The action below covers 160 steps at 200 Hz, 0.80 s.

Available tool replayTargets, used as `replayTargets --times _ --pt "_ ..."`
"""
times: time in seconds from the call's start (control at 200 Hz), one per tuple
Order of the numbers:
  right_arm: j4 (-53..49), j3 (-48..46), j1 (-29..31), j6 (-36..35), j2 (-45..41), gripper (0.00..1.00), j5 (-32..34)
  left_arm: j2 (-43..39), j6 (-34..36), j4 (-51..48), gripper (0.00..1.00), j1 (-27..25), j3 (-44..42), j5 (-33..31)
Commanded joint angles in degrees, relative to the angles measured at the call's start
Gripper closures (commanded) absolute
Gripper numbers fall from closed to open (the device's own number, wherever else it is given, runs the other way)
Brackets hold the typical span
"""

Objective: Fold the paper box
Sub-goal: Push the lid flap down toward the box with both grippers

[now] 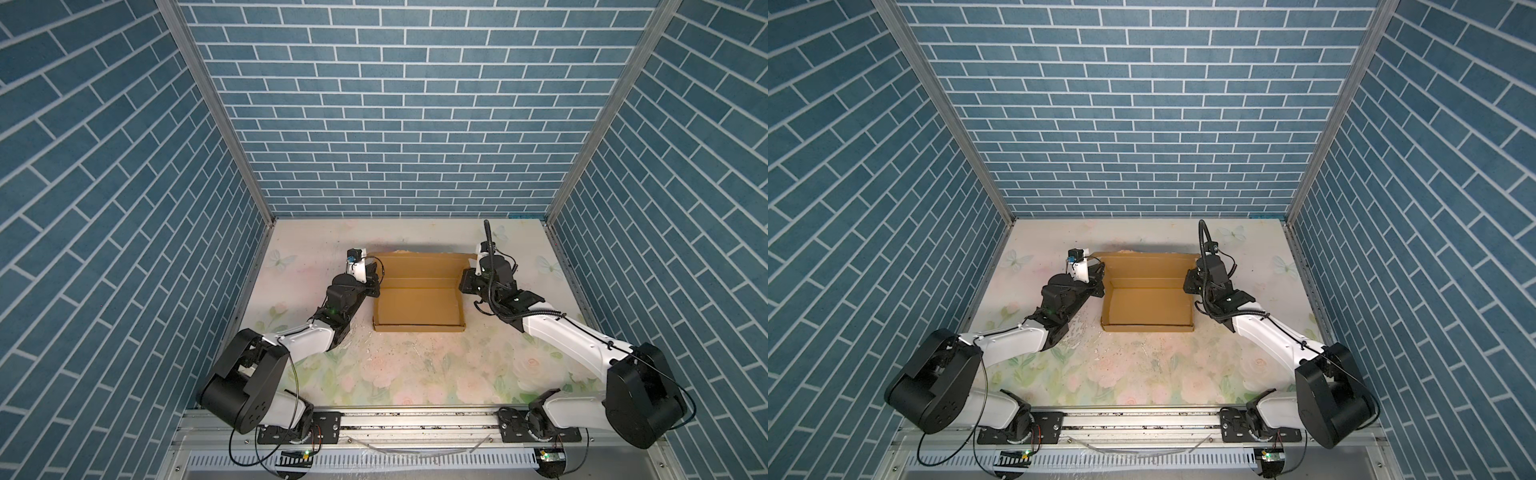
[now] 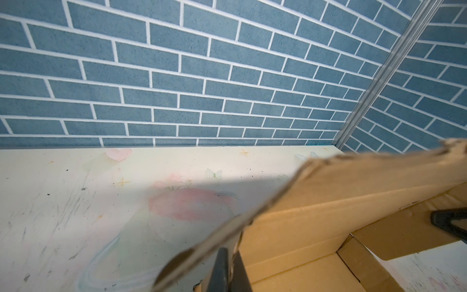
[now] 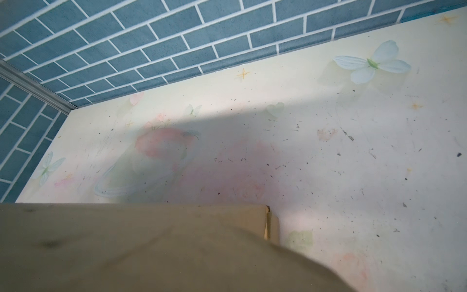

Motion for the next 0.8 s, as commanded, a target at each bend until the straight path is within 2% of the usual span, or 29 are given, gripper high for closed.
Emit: replayTargets --times 0.0,0.325,0.795 --pt "0.9 -3.29 2.47 4.04 -0.71 1.0 -2.19 0.07 -1.14 0.71 1.0 -2.19 -2.51 3.43" --pt "3.43 -8.47 5.06 6.56 -1.89 1.0 0.8 -0.76 -0.84 3.13 1.0 -3.26 -6.52 2.29" --pt "2.38 -13.82 5.3 3.13 -2.84 1.0 -0.15 0.99 -0.99 8.93 1.0 -5.32 -12.25 0.51"
